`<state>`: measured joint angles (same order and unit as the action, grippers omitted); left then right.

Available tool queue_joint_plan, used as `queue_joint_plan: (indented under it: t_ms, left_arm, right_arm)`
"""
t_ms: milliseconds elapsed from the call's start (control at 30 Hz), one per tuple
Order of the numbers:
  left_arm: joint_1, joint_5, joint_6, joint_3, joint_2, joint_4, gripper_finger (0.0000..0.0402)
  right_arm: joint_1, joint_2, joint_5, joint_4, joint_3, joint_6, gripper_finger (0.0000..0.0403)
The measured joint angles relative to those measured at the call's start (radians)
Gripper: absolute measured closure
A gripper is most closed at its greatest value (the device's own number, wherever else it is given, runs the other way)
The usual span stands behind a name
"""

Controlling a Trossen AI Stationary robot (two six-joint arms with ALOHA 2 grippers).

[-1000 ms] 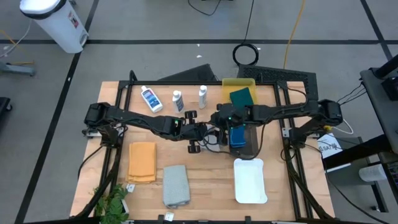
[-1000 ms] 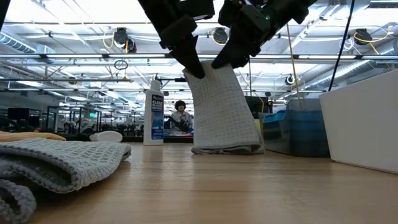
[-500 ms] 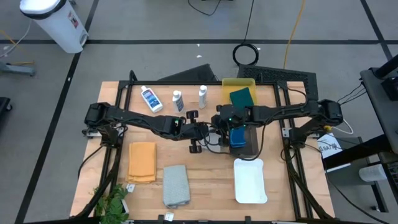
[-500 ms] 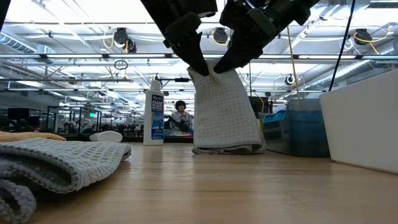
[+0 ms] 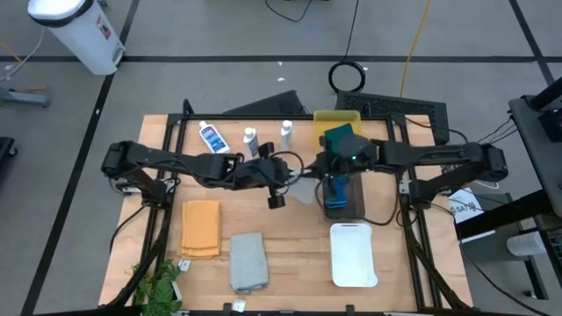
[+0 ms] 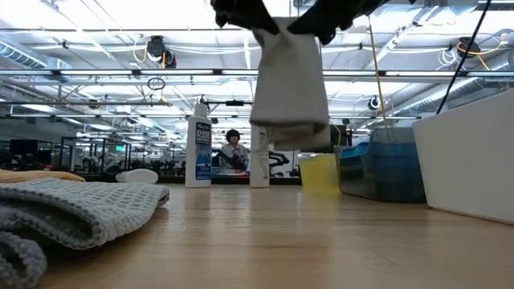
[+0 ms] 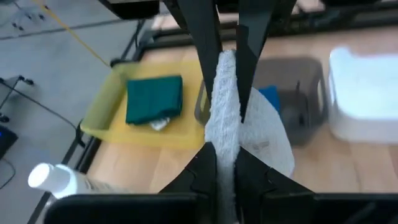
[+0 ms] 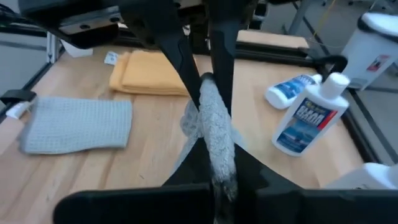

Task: Pick & Place Kitchen Items
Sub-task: Put the right gray towel into the yellow bin

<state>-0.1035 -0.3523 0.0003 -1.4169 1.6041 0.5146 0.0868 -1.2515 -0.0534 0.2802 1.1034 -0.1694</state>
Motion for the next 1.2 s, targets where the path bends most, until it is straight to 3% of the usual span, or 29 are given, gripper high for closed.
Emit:
queue_joint_plan:
  t_ms: [267,500,933,1033,1200]
  left_arm:
    - [-0.001,0.039,0.014,0.02,-0.02,-0.097,0.0369]
    - [0.007,0.025,0.017,0.024,-0.046,-0.096,0.0369]
    - [0.034,0.115,0.009,0.026,-0.039,-0.147,0.0366]
    - [0.043,0.135,-0.012,0.027,-0.039,-0.177,0.0343]
    - [0.051,0.146,-0.025,0.028,-0.04,-0.181,0.0265]
  right_arm:
    - [0.056,0.089,-0.024,0.072,-0.002,-0.012,0.0402]
    - [0.064,0.09,-0.036,0.064,-0.011,-0.001,0.0402]
    - [0.063,0.09,-0.051,0.042,-0.022,0.005,0.0402]
    - [0.063,0.091,-0.046,0.047,-0.022,0.012,0.0402]
    - [0.065,0.09,-0.034,0.059,-0.026,0.012,0.0403]
